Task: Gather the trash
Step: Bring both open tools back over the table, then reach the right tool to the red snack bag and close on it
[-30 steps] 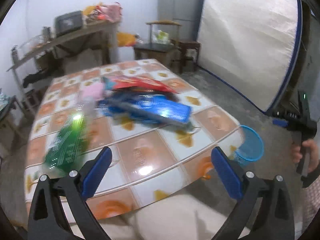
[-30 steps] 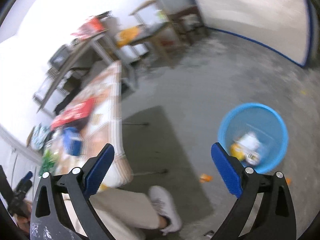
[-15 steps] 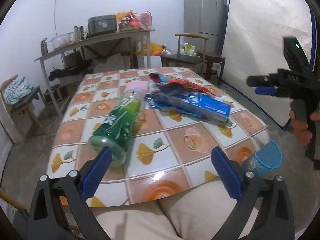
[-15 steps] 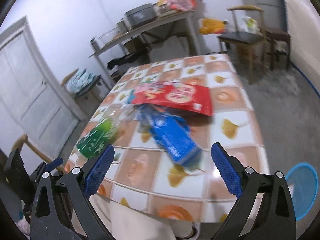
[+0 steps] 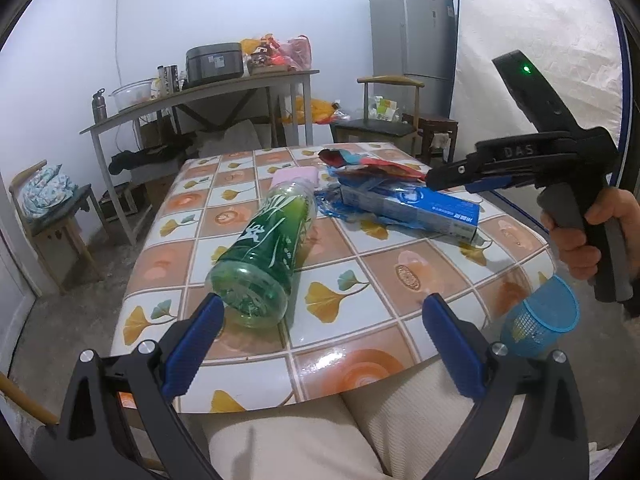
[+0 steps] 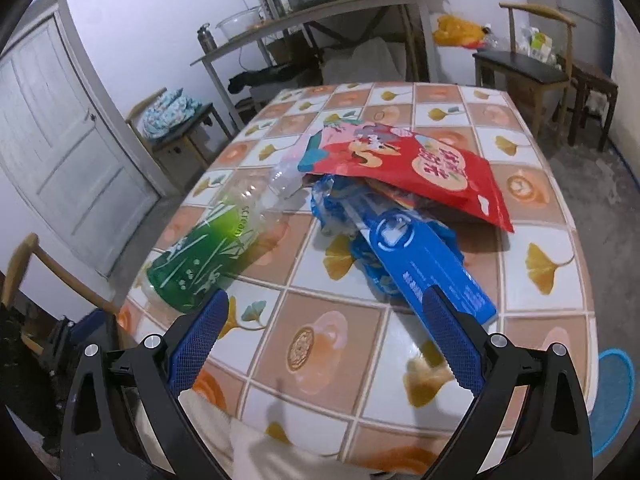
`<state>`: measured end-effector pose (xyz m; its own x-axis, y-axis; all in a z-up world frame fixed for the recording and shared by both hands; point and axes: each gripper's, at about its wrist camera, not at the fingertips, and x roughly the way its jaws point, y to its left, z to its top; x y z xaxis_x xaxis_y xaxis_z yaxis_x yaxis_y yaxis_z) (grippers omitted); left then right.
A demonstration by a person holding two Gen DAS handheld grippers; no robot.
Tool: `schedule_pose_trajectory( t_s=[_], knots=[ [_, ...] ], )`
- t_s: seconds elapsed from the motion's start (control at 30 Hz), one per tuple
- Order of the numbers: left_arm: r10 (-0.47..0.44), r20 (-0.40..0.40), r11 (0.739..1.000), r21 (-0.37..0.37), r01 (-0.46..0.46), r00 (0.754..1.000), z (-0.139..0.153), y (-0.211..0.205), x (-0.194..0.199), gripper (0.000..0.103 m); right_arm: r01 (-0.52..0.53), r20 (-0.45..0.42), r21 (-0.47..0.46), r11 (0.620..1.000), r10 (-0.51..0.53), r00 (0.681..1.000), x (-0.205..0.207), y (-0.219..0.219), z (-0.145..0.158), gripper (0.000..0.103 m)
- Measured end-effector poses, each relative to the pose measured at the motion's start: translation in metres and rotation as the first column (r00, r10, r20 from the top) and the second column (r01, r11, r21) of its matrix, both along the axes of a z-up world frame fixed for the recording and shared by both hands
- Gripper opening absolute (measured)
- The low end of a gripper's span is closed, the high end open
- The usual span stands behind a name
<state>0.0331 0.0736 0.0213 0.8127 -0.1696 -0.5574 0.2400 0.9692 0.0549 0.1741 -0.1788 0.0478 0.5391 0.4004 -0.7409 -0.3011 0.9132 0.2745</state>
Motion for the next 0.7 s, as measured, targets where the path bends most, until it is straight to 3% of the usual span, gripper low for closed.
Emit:
schedule_pose_trajectory(
  t_s=[0.33, 0.5, 0.7],
  knots=[
    [0.024, -0.055, 0.999, -0.045, -0.027, 0.998, -0.016, 0.012, 0.013, 0.097, 0.034, 0.095, -0.245, 0.969, -0.011, 0.995, 0.017, -0.002, 0.007, 0.093],
    [0.048, -0.067, 0.996, -0.073, -0.052, 0.997, -0.02, 0.02, 0.014, 0.097, 0.055, 0.08, -0.242, 0.969, -0.037, 0.996, 0.022, -0.013, 0.007, 0.093],
    [0.057, -0.06, 0.994, -0.089, -0.062, 0.997, -0.018, 0.026, 0.015, 0.097, 0.07, 0.142, -0.252, 0.965, -0.035, 0.989, 0.02, -0.013, 0.02, 0.093]
  ],
)
